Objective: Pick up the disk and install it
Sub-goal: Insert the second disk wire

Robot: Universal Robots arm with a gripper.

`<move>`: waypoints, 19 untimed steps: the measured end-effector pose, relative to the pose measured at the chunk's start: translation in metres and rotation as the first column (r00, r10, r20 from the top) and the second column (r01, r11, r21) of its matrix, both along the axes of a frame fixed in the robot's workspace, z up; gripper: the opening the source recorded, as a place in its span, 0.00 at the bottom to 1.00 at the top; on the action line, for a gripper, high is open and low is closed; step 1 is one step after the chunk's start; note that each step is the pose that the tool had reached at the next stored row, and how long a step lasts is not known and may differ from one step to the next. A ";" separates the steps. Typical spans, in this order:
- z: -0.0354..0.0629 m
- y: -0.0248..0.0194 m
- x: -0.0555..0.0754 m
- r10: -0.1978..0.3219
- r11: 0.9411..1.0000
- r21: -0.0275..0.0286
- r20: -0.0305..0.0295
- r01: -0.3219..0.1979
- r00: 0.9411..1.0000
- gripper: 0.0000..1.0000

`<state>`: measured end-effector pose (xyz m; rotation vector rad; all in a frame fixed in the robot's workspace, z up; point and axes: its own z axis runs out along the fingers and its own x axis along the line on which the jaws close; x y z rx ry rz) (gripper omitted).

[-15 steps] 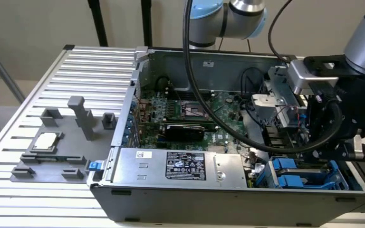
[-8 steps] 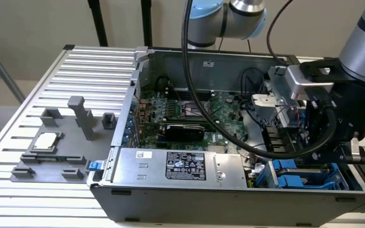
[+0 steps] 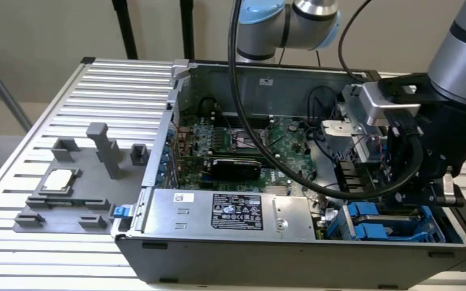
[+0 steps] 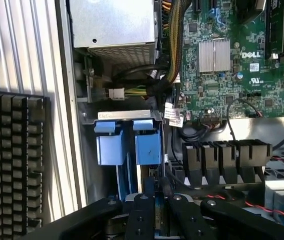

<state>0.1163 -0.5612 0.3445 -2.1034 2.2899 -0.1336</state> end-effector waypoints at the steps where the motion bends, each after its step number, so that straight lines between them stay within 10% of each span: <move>1: -0.0002 0.0006 0.000 0.000 1.000 0.000 0.000 0.000 1.000 0.00; 19: -0.0040 0.0009 0.003 0.010 1.000 0.000 0.003 -0.010 1.000 0.00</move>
